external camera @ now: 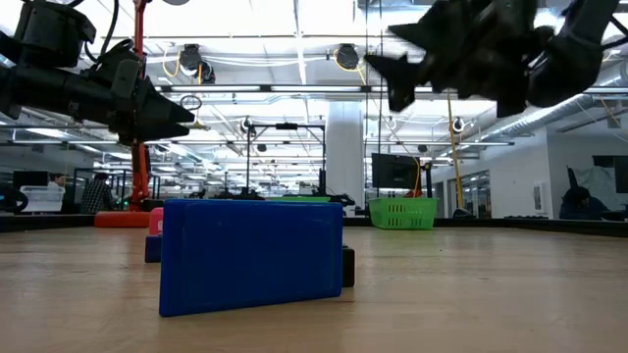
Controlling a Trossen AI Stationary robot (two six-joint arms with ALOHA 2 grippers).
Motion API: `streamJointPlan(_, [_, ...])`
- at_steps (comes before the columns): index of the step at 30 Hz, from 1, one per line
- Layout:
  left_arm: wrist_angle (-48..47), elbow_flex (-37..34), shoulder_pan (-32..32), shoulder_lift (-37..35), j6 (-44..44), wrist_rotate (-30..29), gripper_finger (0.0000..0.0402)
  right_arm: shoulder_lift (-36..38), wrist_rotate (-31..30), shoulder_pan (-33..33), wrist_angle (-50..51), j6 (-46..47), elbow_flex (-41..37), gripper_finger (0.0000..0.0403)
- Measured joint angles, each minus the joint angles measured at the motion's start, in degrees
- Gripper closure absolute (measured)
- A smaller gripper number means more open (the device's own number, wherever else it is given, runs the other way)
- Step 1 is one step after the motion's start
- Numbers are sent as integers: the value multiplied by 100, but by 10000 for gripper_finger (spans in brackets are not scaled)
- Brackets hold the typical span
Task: Pick & Place Office items
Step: Put the top blue digital timer into left green basket
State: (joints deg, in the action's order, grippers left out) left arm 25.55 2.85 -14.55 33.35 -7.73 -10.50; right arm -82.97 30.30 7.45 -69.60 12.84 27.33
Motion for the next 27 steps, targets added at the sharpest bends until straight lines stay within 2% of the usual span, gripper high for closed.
streamJointPlan(2, [3,0,0,0,-4,0,127,275,7,-195,49,-17,1,179])
streamJointPlan(5, [80,0,0,2,-134,2,123,913,-10,-390,768,-21,2,179])
streamJointPlan(10, [198,0,0,-1,-492,4,113,2277,-50,-462,3019,-102,2,179])
streamJointPlan(13, [198,0,0,2,-552,4,109,3083,-541,-458,4530,-296,2,179])
streamJointPlan(16, [198,0,0,2,-553,2,108,3774,-1228,-458,5502,-573,2,179])
streamJointPlan(18, [205,0,0,2,-553,-4,108,4152,-1475,-458,5951,-689,2,179])
streamJointPlan(23, [207,0,0,1,-568,-4,106,4781,-1528,-458,6201,-802,-359,179])
streamJointPlan(27, [208,0,0,2,-642,-4,109,5027,-1553,-397,5573,-927,-917,179])
